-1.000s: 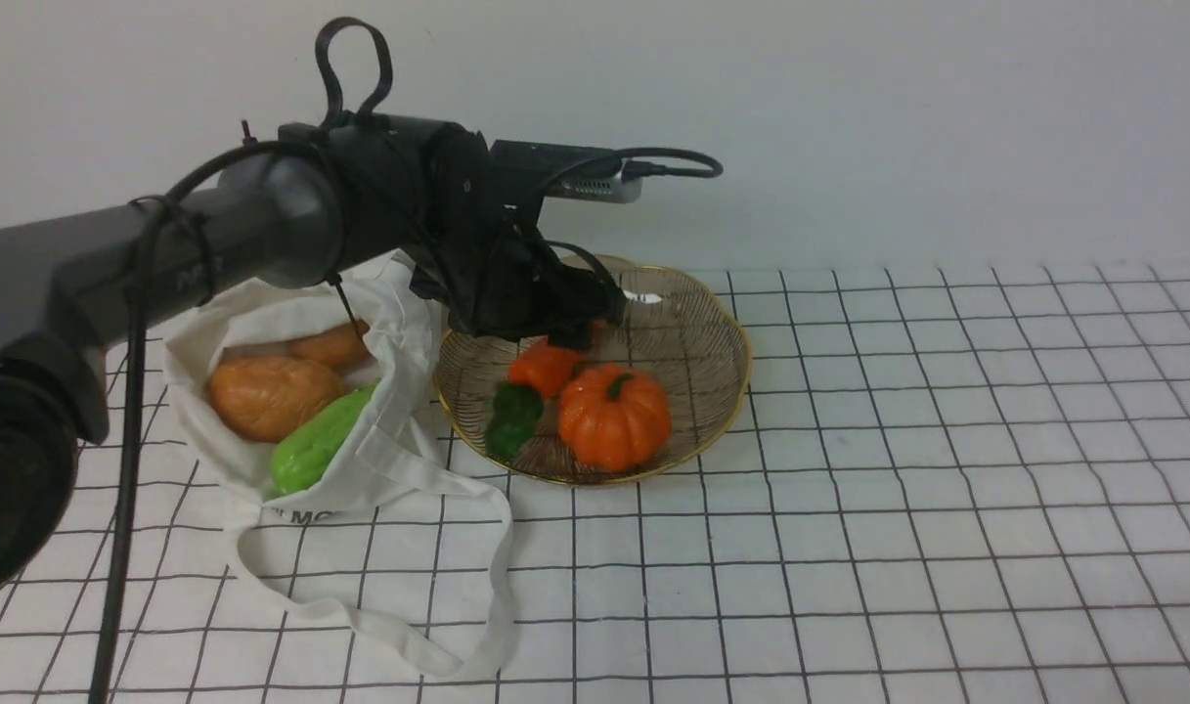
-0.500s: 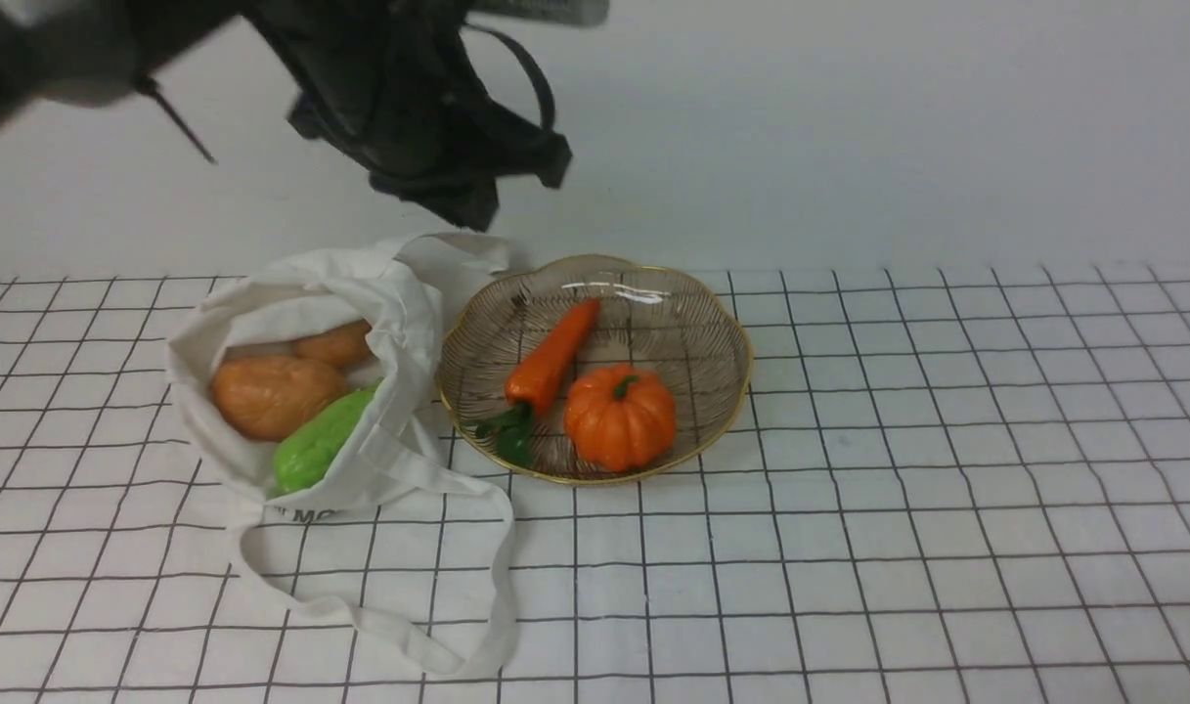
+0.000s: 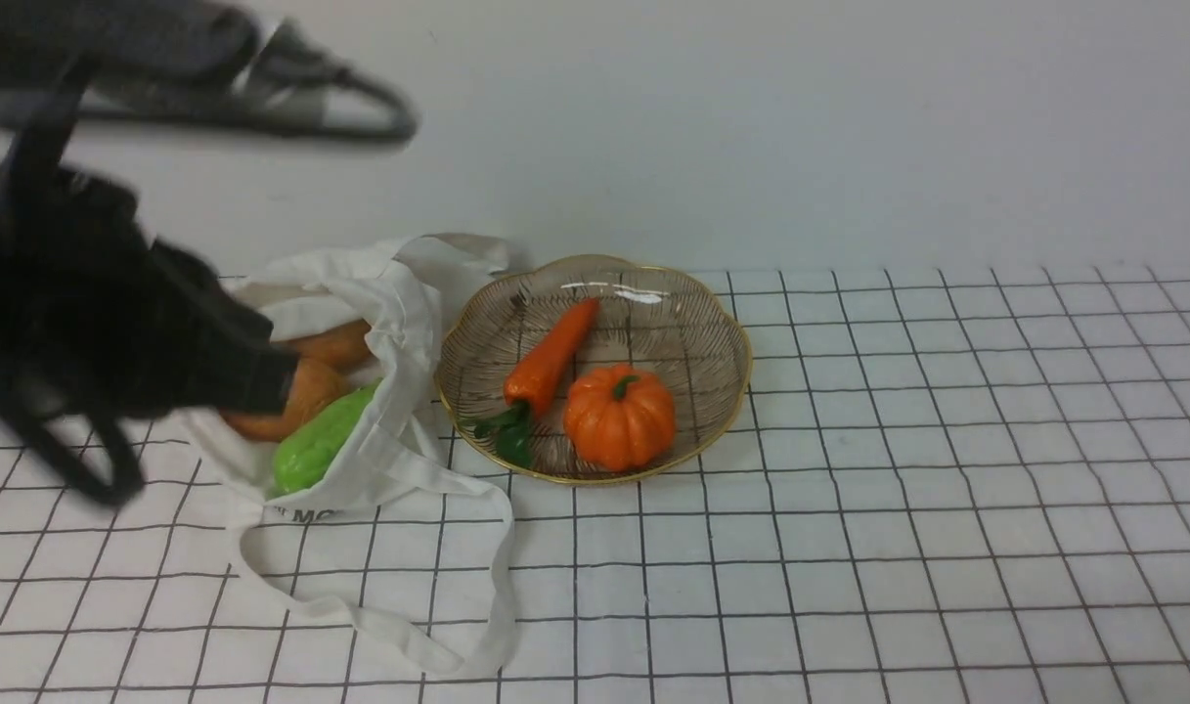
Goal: Take vegetables from bag on white checkered tablecloth place on plate.
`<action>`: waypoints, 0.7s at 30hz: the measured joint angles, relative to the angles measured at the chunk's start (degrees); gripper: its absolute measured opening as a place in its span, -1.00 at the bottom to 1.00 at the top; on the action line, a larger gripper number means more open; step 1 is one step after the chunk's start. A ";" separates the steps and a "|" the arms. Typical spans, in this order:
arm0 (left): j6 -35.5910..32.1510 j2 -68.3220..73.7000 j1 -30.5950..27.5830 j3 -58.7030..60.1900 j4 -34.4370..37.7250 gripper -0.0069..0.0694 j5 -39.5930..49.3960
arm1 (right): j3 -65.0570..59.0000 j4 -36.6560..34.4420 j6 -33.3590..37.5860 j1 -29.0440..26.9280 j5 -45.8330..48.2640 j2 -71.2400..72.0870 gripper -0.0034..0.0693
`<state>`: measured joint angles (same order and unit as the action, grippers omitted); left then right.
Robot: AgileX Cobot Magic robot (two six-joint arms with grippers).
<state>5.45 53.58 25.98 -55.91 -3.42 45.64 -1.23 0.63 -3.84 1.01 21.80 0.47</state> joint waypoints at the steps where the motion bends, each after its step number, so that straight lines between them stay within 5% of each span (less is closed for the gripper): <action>1: 0.18 -2.47 0.00 4.46 0.02 -0.84 -3.18 | 0.00 0.00 0.00 0.00 0.00 0.00 -0.95; 5: 0.41 -17.74 0.00 23.73 0.02 -0.84 -24.12 | 0.00 0.00 0.00 0.00 0.00 0.00 -0.95; 10: 0.47 -35.50 0.00 38.14 0.02 -0.84 -37.78 | 0.00 0.00 0.00 0.00 0.00 0.00 -0.95; 15: -0.08 -52.83 0.00 46.41 -1.03 -0.84 -35.19 | 0.00 0.00 0.00 0.00 0.05 0.00 -0.95; 21: 1.59 -52.22 -0.76 47.85 -1.20 -0.84 -26.16 | 0.00 -0.24 0.00 0.00 -0.02 0.17 -0.95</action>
<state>7.04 1.36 25.22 -8.05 -4.62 19.48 -1.23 0.39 -3.84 1.01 21.78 0.64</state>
